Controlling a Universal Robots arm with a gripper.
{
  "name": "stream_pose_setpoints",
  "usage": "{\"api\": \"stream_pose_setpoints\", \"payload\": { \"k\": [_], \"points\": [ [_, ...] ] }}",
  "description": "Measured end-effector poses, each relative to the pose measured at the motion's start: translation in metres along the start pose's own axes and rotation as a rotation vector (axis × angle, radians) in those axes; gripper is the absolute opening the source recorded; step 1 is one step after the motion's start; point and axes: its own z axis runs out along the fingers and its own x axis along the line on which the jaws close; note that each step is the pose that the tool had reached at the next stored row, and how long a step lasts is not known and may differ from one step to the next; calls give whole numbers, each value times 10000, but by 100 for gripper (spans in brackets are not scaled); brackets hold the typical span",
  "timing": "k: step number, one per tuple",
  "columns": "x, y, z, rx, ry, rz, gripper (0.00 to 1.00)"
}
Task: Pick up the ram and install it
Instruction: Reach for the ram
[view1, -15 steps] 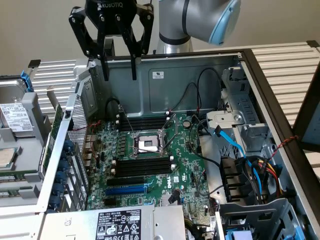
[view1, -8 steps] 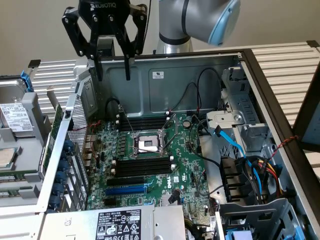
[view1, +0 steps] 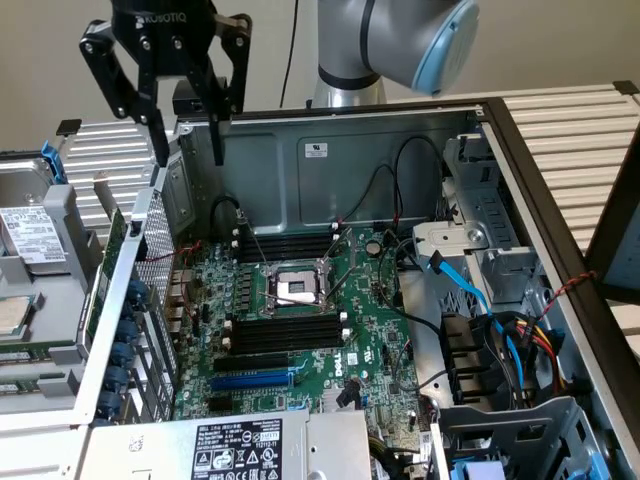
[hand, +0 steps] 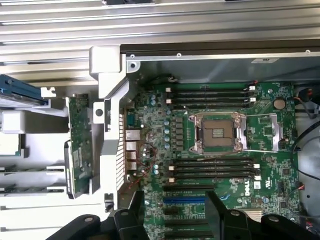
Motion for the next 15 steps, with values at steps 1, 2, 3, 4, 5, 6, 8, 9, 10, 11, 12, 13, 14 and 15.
{"api": "stream_pose_setpoints", "payload": {
  "k": [1, 2, 3, 4, 5, 6, 8, 9, 10, 11, 12, 13, 14, 15],
  "points": [
    [42, -3, 8, -9, 1, -9, 60],
    [72, -6, 16, -22, 3, -34, 60],
    [92, -8, 20, -32, 6, -76, 60],
    [104, -8, 22, -36, 10, -143, 60],
    [109, -9, 23, -38, 16, -250, 60],
    [110, -9, 22, -36, 26, -393, 60],
    [112, -9, 21, -37, 49, -756, 60],
    [113, -9, 22, -38, 60, -935, 60],
    [113, -9, 22, -39, 70, -1114, 60],
    [113, -9, 23, -40, 80, -1294, 60],
    [113, -9, 23, -41, 92, -1490, 60],
    [112, -9, 22, -41, 104, -1665, 60],
    [113, -9, 22, -41, 115, -1844, 60],
    [113, -9, 22, -42, 126, -2027, 60]
  ]
}}
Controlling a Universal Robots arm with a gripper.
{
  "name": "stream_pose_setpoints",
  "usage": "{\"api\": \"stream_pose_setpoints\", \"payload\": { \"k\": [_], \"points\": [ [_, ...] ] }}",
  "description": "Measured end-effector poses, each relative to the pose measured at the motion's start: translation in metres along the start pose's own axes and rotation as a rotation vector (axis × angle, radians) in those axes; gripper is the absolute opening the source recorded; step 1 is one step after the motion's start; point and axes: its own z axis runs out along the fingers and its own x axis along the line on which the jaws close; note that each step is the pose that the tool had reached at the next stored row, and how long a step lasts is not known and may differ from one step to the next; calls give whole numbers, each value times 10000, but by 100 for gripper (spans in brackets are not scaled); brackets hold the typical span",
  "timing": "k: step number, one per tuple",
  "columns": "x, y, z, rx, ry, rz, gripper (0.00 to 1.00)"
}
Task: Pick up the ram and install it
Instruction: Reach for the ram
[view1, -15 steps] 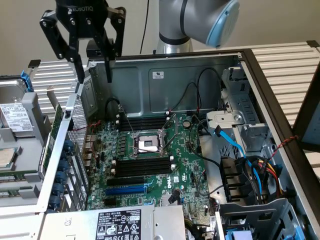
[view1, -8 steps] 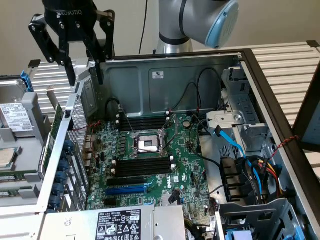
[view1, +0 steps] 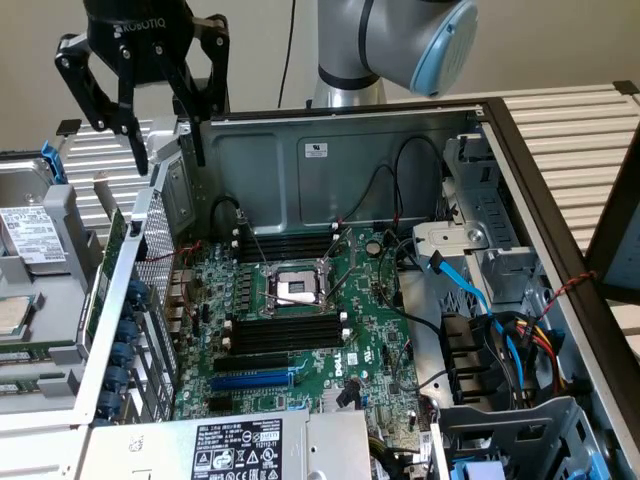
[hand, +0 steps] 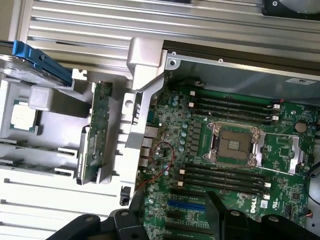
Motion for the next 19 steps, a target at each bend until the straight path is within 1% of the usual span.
{"api": "stream_pose_setpoints", "payload": {
  "k": [2, 4, 9, 12, 19],
  "points": [
    [2, 1, 0, -1, 19, -290, 60],
    [15, 5, 0, -3, 30, -465, 60],
    [114, 35, 2, -15, 37, -611, 60],
    [213, 65, 3, -21, 38, -636, 60],
    [520, 165, 10, -37, 35, -638, 60]
  ]
}}
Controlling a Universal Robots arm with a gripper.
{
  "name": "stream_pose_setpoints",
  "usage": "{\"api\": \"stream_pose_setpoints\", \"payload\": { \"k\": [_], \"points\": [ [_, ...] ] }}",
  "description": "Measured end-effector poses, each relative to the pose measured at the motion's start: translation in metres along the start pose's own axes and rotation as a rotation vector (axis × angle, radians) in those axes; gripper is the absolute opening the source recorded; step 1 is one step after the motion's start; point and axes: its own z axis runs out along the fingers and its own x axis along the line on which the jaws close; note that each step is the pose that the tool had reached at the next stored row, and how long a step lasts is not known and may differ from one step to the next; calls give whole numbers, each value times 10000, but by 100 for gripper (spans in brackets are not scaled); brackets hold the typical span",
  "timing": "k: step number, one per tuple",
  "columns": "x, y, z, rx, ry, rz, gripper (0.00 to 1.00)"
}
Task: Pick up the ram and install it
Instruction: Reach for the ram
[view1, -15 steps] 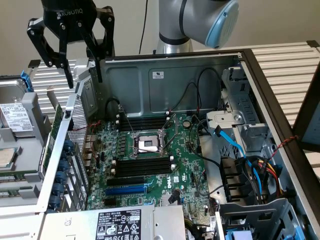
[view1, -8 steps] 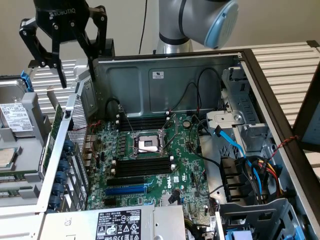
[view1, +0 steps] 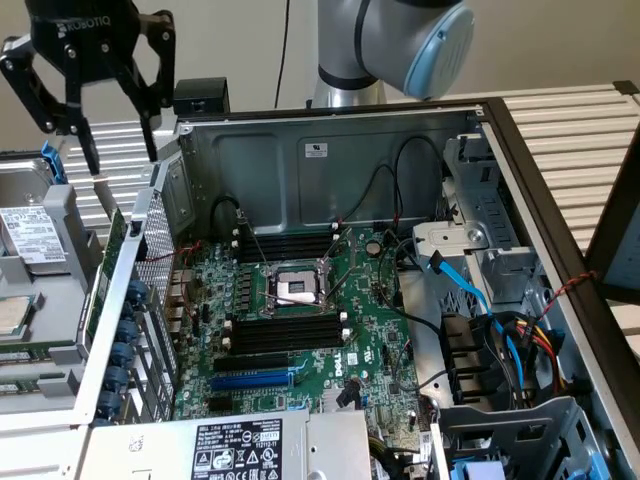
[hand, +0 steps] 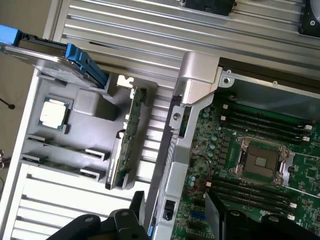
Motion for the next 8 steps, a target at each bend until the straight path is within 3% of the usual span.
{"api": "stream_pose_setpoints", "payload": {
  "k": [8],
  "points": [
    [345, 140, 12, -16, -3, 0, 60]
  ]
}}
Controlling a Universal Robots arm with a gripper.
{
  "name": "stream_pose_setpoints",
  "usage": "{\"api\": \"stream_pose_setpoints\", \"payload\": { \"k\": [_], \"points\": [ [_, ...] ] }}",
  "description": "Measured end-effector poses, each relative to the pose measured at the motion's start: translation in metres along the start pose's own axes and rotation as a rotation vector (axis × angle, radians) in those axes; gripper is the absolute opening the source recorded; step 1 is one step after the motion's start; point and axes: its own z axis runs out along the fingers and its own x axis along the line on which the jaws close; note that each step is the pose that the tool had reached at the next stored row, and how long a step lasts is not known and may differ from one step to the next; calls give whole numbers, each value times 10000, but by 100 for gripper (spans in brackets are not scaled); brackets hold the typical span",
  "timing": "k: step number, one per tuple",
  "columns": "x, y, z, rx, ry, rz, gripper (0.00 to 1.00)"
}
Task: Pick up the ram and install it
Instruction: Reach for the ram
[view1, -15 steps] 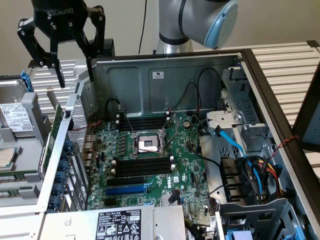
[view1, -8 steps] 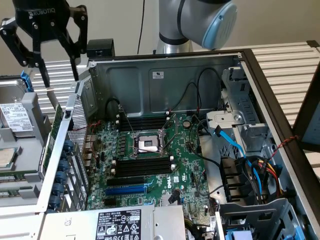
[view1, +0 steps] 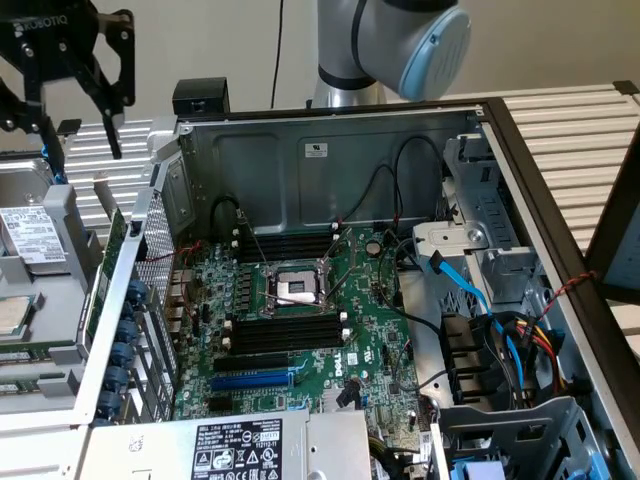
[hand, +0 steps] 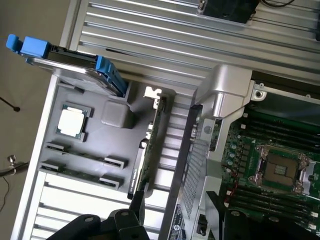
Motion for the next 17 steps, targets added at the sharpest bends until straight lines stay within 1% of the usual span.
{"api": "stream_pose_setpoints", "payload": {
  "k": [8, 9, 11, 12, 13, 14, 15, 16, 17],
  "points": [
    [340, 160, 42, -2, 0, -1, 60],
    [383, 183, 51, -3, 0, 0, 58],
    [465, 227, 67, -3, -1, 0, 45],
    [505, 249, 75, -3, 0, 0, 45],
    [548, 273, 84, -2, 1, -1, 39],
    [590, 297, 94, -3, 0, 0, 39],
    [634, 320, 104, -3, -1, 0, 33],
    [675, 343, 113, -3, -1, -1, 33],
    [716, 366, 121, -3, 0, -1, 30]
  ]
}}
